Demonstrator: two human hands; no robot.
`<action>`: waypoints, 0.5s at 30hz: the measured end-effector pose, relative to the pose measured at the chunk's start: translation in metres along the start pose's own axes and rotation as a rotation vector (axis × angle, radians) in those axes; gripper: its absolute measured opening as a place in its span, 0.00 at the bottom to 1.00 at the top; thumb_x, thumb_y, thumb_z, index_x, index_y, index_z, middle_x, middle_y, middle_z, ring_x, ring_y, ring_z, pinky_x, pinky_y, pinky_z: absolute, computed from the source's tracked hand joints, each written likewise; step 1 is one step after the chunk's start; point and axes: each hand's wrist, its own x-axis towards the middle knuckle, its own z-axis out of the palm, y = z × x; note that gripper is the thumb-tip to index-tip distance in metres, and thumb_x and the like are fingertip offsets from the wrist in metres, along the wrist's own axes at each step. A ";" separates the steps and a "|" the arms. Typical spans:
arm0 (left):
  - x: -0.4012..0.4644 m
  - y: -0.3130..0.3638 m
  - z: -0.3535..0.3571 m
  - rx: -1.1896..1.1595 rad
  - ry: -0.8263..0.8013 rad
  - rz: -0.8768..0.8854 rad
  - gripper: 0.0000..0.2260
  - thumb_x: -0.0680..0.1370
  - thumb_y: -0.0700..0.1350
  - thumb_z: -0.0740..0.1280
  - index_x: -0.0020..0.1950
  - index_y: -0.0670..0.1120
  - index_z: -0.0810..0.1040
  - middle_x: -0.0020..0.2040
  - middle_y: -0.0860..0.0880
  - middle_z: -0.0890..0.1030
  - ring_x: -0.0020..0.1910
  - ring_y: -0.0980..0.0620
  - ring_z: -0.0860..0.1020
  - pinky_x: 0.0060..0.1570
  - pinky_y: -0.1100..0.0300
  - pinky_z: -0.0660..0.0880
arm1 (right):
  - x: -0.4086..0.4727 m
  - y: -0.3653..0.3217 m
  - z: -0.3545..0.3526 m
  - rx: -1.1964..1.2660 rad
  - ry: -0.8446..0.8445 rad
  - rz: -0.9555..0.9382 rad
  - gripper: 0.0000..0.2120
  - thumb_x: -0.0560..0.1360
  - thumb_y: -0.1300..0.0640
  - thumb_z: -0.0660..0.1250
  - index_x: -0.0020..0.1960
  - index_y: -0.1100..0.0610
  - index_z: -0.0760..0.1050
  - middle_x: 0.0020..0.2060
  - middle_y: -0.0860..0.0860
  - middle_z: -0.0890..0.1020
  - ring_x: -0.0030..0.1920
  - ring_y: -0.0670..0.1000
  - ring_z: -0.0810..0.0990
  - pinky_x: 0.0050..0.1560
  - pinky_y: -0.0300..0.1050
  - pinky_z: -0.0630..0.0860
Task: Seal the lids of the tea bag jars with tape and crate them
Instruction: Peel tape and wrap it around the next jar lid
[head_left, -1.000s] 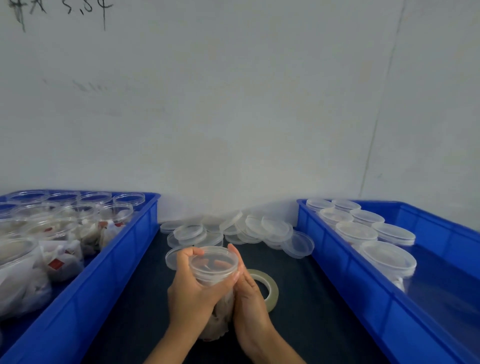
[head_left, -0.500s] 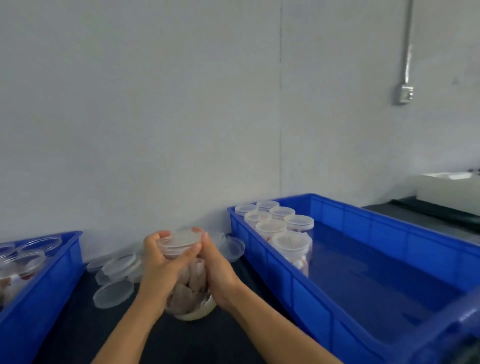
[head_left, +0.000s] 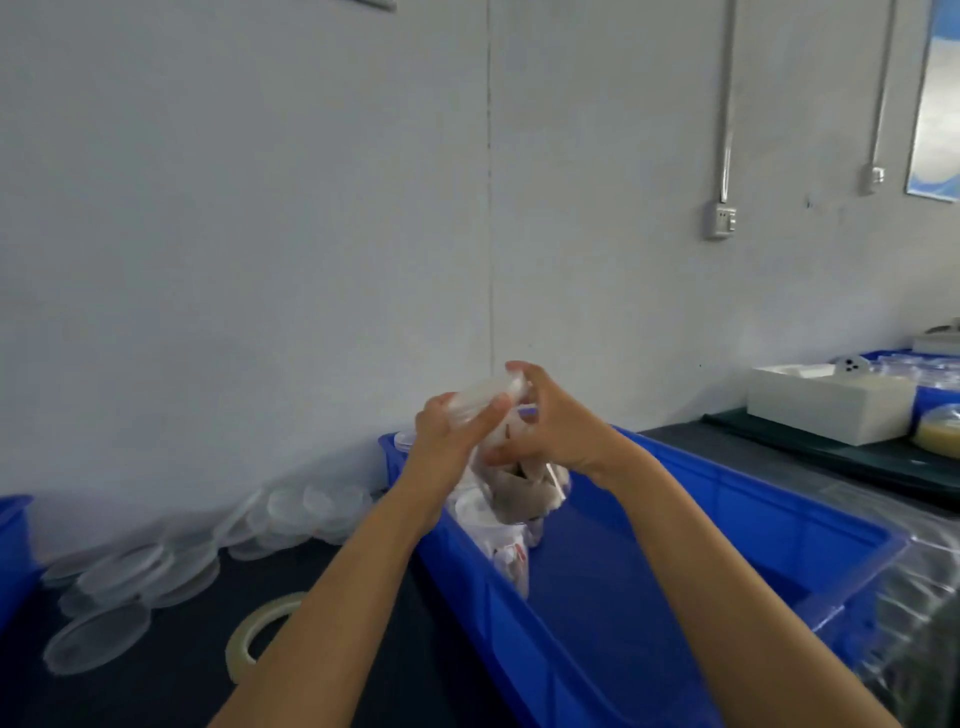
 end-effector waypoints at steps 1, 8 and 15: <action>0.005 -0.005 0.010 0.046 -0.016 0.006 0.28 0.66 0.60 0.74 0.59 0.44 0.75 0.55 0.47 0.81 0.49 0.52 0.82 0.39 0.68 0.76 | -0.001 0.010 -0.008 -0.016 0.020 0.024 0.50 0.65 0.63 0.79 0.76 0.49 0.52 0.58 0.49 0.73 0.56 0.47 0.76 0.45 0.33 0.74; 0.023 -0.058 0.059 0.492 -0.074 0.031 0.27 0.72 0.50 0.75 0.67 0.44 0.70 0.62 0.48 0.77 0.59 0.50 0.76 0.59 0.56 0.74 | 0.003 0.084 -0.021 -0.156 0.194 0.210 0.42 0.71 0.64 0.72 0.75 0.52 0.50 0.48 0.54 0.77 0.45 0.50 0.78 0.43 0.44 0.79; 0.020 -0.095 0.063 1.277 -0.258 0.106 0.20 0.80 0.50 0.61 0.72 0.48 0.67 0.70 0.46 0.71 0.67 0.44 0.67 0.64 0.48 0.64 | 0.015 0.126 -0.012 -0.170 -0.013 0.502 0.18 0.63 0.67 0.76 0.50 0.63 0.73 0.45 0.57 0.79 0.46 0.52 0.78 0.37 0.49 0.78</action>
